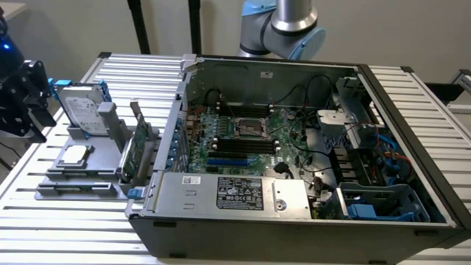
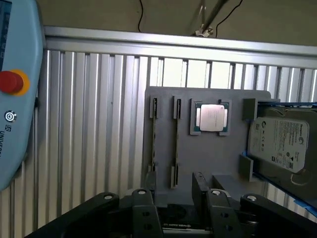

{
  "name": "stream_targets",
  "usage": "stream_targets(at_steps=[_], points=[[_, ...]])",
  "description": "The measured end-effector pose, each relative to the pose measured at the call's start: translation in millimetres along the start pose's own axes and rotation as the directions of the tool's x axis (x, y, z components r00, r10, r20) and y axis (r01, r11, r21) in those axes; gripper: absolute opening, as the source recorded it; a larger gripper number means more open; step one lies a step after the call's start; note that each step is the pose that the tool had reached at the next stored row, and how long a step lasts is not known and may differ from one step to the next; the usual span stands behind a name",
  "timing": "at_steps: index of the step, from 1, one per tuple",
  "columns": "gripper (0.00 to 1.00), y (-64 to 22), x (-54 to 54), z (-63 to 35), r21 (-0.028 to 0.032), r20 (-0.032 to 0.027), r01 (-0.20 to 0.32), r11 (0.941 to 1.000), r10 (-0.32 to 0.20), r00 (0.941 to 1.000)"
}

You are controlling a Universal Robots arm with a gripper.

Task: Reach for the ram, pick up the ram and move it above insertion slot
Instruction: 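Pick up the ram and move it above insertion slot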

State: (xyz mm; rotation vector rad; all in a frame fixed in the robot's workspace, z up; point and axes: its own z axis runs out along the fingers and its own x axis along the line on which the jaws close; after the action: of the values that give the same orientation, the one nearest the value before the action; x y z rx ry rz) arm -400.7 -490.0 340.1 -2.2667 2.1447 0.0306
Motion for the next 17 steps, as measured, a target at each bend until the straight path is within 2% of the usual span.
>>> stream_targets(at_steps=[17], points=[[0.42,0.3,5.1,30.9,0.0001,0.0001,0.0,1.0,0.0,1.0]])
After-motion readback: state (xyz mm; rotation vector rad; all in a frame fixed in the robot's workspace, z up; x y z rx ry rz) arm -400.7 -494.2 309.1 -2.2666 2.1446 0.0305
